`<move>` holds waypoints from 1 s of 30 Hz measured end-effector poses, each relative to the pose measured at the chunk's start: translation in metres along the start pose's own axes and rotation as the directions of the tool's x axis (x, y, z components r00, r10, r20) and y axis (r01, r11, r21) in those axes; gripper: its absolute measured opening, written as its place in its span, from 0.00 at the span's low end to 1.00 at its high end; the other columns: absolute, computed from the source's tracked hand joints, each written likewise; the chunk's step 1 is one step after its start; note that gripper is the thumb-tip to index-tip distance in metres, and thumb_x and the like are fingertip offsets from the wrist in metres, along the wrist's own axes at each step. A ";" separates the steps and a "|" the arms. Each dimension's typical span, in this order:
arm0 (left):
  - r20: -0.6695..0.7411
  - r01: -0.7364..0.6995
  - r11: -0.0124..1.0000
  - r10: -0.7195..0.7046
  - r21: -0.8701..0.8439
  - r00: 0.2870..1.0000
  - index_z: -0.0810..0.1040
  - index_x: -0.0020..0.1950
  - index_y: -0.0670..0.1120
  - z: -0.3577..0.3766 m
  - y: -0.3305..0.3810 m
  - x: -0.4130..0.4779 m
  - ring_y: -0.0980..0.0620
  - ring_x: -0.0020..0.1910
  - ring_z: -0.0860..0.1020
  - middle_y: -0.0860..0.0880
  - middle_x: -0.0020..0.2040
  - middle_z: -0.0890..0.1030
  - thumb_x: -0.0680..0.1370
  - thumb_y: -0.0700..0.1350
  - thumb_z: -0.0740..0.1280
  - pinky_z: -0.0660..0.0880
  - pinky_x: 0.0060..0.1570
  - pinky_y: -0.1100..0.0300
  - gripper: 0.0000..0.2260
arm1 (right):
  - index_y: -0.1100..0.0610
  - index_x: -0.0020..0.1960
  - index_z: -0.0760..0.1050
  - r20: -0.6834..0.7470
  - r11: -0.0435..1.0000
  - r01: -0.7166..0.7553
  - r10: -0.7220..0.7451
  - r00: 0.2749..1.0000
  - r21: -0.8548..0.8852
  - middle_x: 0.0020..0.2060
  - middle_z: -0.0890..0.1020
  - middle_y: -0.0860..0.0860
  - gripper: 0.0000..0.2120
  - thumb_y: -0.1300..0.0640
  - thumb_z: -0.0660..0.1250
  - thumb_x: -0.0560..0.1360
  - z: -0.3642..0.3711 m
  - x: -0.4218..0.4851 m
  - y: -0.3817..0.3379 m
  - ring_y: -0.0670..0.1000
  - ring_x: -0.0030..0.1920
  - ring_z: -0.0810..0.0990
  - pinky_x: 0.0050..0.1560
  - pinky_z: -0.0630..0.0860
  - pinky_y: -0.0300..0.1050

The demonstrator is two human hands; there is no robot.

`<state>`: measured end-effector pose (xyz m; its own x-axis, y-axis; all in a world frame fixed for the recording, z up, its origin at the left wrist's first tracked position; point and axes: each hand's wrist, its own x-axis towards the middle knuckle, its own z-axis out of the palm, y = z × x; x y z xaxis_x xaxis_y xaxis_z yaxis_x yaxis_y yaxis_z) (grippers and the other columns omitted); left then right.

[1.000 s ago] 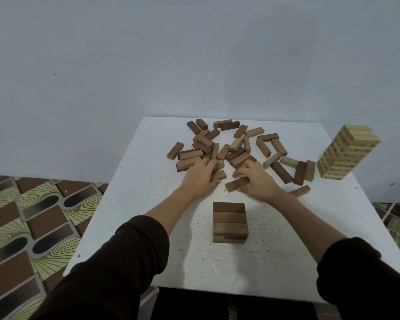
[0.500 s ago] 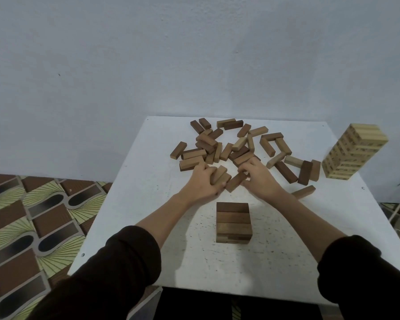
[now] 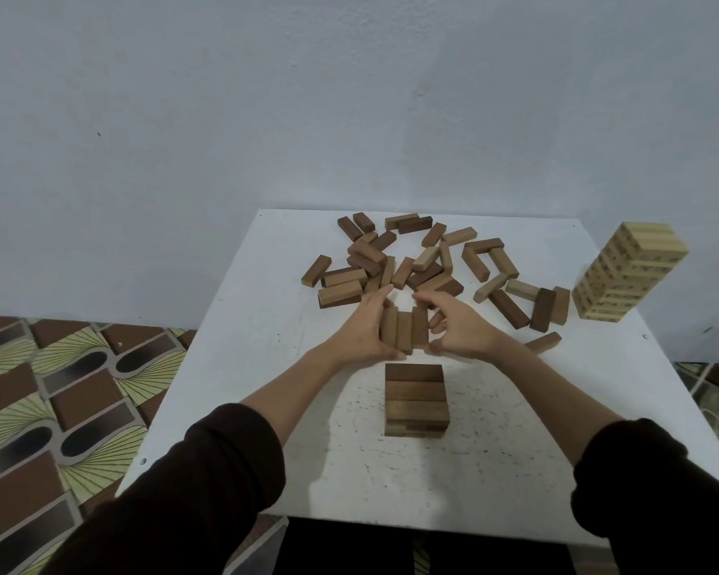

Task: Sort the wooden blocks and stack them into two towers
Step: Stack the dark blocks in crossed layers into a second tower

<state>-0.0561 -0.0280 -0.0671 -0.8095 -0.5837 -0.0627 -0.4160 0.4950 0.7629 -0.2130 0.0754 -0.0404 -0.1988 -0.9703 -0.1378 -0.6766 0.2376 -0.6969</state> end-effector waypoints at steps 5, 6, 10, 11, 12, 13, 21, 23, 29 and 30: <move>-0.003 -0.006 1.000 0.006 -0.013 1.000 0.56 0.75 0.47 0.000 0.002 0.002 0.54 0.53 0.71 0.48 0.64 0.66 0.65 0.42 0.79 0.70 0.49 0.65 0.46 | 0.57 0.73 0.60 0.008 1.000 0.010 -0.010 1.000 0.010 0.63 0.68 0.51 0.40 0.62 0.76 0.66 0.003 0.001 0.000 0.41 0.45 0.71 0.39 0.69 0.24; 0.009 -0.011 1.000 0.011 -0.017 1.000 0.55 0.75 0.47 0.000 0.003 0.002 0.54 0.56 0.70 0.48 0.65 0.66 0.65 0.41 0.79 0.71 0.51 0.63 0.46 | 0.57 0.73 0.60 0.007 1.000 0.015 -0.015 1.000 0.004 0.63 0.67 0.50 0.40 0.61 0.76 0.66 0.004 0.001 0.000 0.42 0.46 0.70 0.39 0.68 0.23; 0.055 -0.008 1.000 0.009 -0.010 0.998 0.56 0.76 0.48 0.000 0.005 0.004 0.54 0.58 0.70 0.49 0.63 0.70 0.66 0.41 0.78 0.69 0.51 0.68 0.45 | 0.57 0.72 0.61 -0.015 0.999 0.041 -0.042 0.999 -0.017 0.63 0.68 0.51 0.41 0.58 0.78 0.64 0.011 0.005 0.003 0.46 0.58 0.67 0.50 0.68 0.33; 0.050 -0.008 1.000 0.008 -0.011 0.999 0.56 0.75 0.47 -0.001 0.005 0.005 0.54 0.57 0.71 0.49 0.62 0.71 0.66 0.41 0.78 0.68 0.49 0.71 0.44 | 0.57 0.71 0.62 -0.024 0.999 0.049 -0.050 0.998 -0.023 0.63 0.69 0.51 0.41 0.57 0.78 0.64 0.013 0.007 0.004 0.48 0.59 0.68 0.54 0.69 0.38; 0.038 -0.005 1.000 0.005 -0.012 0.999 0.57 0.75 0.47 -0.001 0.005 0.005 0.54 0.56 0.71 0.49 0.61 0.72 0.66 0.41 0.78 0.67 0.47 0.73 0.44 | 0.57 0.71 0.62 -0.032 0.998 0.052 -0.052 0.998 -0.027 0.62 0.70 0.52 0.40 0.57 0.78 0.64 0.015 0.008 0.004 0.50 0.60 0.68 0.56 0.70 0.42; 0.023 -0.005 1.000 0.006 -0.015 1.000 0.58 0.75 0.47 -0.001 0.005 0.004 0.54 0.56 0.71 0.49 0.60 0.72 0.66 0.40 0.78 0.67 0.46 0.74 0.43 | 0.57 0.71 0.63 -0.035 0.998 0.053 -0.054 0.998 -0.027 0.61 0.70 0.52 0.40 0.57 0.77 0.64 0.016 0.009 0.005 0.51 0.61 0.68 0.58 0.70 0.46; -0.070 -0.095 0.993 0.101 0.075 0.992 0.60 0.75 0.51 -0.015 0.023 -0.005 0.49 0.58 0.67 0.52 0.60 0.76 0.61 0.51 0.79 0.65 0.59 0.55 0.46 | 0.51 0.70 0.65 -0.089 0.985 0.168 -0.164 0.983 0.039 0.56 0.74 0.49 0.39 0.61 0.77 0.63 -0.002 -0.002 -0.007 0.50 0.57 0.70 0.53 0.68 0.36; -0.103 -0.128 0.989 0.135 0.073 0.985 0.60 0.74 0.50 -0.022 0.035 -0.013 0.49 0.62 0.68 0.52 0.61 0.76 0.62 0.49 0.79 0.63 0.61 0.56 0.45 | 0.52 0.70 0.66 -0.104 0.978 0.205 -0.200 0.974 0.039 0.58 0.74 0.50 0.38 0.61 0.77 0.64 -0.010 -0.011 -0.016 0.50 0.59 0.70 0.59 0.68 0.38; -0.103 -0.169 0.985 0.164 -0.040 0.981 0.57 0.75 0.54 -0.022 0.055 -0.048 0.54 0.63 0.70 0.49 0.61 0.74 0.63 0.44 0.80 0.66 0.63 0.61 0.47 | 0.52 0.71 0.63 -0.088 0.974 0.227 -0.225 0.970 0.022 0.60 0.72 0.47 0.39 0.59 0.77 0.65 -0.020 -0.051 -0.037 0.42 0.59 0.69 0.61 0.65 0.32; -0.094 -0.159 0.986 0.155 -0.041 0.983 0.56 0.75 0.55 -0.018 0.056 -0.056 0.54 0.63 0.70 0.49 0.61 0.74 0.64 0.45 0.80 0.66 0.63 0.62 0.47 | 0.52 0.72 0.62 -0.081 0.977 0.211 -0.210 0.974 0.010 0.60 0.71 0.47 0.40 0.58 0.78 0.65 -0.018 -0.059 -0.037 0.43 0.59 0.68 0.60 0.64 0.29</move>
<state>-0.0264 0.0209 -0.0091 -0.8217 -0.5578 0.1171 -0.2643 0.5550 0.7887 -0.1890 0.1248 0.0057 -0.1089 -0.9917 0.0688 -0.6961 0.0267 -0.7174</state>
